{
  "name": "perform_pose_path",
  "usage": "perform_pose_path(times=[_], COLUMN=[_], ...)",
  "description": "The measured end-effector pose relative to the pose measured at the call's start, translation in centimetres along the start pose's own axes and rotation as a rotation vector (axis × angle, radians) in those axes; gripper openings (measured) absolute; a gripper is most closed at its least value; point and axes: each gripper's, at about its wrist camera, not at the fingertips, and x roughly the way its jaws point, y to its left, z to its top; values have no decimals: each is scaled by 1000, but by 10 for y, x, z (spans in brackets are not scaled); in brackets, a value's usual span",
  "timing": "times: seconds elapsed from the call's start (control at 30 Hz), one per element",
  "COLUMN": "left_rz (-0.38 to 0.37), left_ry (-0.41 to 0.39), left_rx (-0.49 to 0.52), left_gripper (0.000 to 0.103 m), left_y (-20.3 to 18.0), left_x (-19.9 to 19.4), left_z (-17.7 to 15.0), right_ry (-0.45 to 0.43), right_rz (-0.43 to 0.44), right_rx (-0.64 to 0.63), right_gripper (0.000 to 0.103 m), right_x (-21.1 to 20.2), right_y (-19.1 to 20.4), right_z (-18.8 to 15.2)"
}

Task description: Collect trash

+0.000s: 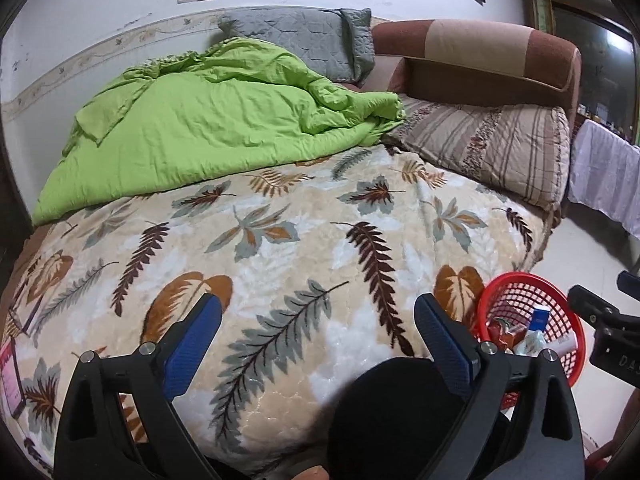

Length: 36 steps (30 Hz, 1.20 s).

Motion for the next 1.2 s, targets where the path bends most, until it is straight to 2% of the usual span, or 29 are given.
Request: perform_pose_path(times=[0.23, 0.5, 0.63, 0.9, 1.2], left_rz=[30, 30, 39, 78, 46], left_ry=[-9, 10, 9, -12, 9], left_rx=[15, -5, 1, 52, 43], left_gripper=[96, 96, 96, 96, 96], left_y=[-3, -2, -3, -13, -13], left_x=[-1, 2, 2, -4, -3], left_z=[0, -2, -2, -2, -1], right_ry=[-44, -5, -13, -11, 18], right_rz=[-3, 12, 13, 14, 17], right_rx=[-18, -16, -12, 11, 51], right_gripper=[95, 95, 95, 95, 95], right_x=[-9, -10, -16, -16, -10], right_y=[2, 2, 0, -8, -18], right_z=[1, -7, -10, -11, -13])
